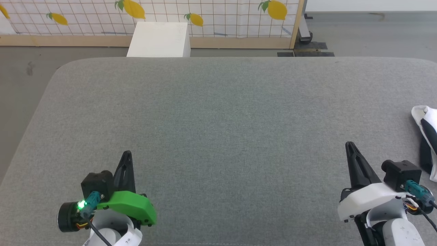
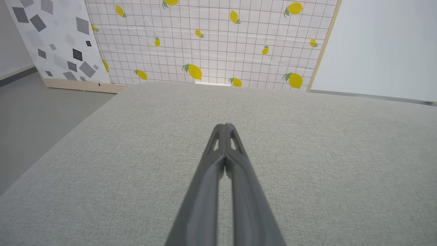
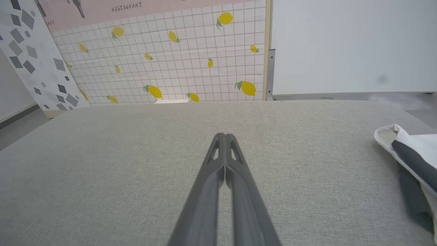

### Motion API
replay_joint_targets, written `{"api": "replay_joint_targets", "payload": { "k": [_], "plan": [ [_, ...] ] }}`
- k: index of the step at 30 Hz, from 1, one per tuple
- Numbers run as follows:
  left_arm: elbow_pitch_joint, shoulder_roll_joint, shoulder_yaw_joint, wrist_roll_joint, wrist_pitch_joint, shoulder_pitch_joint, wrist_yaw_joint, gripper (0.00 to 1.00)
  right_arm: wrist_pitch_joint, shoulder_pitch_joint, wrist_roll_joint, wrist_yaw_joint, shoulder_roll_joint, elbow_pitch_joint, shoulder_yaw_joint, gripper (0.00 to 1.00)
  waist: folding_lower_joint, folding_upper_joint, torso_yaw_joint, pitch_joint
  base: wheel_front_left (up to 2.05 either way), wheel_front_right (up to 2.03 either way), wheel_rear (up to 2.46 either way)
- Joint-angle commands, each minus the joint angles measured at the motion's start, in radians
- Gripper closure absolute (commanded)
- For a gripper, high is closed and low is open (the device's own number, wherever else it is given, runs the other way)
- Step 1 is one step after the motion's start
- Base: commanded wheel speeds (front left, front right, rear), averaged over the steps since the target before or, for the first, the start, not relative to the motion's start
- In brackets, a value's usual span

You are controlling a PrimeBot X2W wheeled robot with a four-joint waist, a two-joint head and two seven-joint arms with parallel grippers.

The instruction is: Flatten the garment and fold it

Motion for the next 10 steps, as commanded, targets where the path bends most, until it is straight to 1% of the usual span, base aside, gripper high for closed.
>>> {"api": "replay_joint_targets", "payload": {
  "k": [1,10],
  "plan": [
    [-0.007,-0.003,0.003,0.014,0.008,0.019,-0.005,1.00,0.005,0.017,-0.010,-0.001,0.000,-0.011,0.004,1.00,0.0000,0.0000,0.000,0.000,0.00,0.00,0.00],
    [-0.021,-0.004,0.006,0.029,0.020,0.024,-0.007,1.00,0.014,0.025,-0.025,-0.001,0.000,-0.028,0.011,1.00,0.0000,0.0000,0.001,-0.003,0.00,0.00,0.00]
  ]
}}
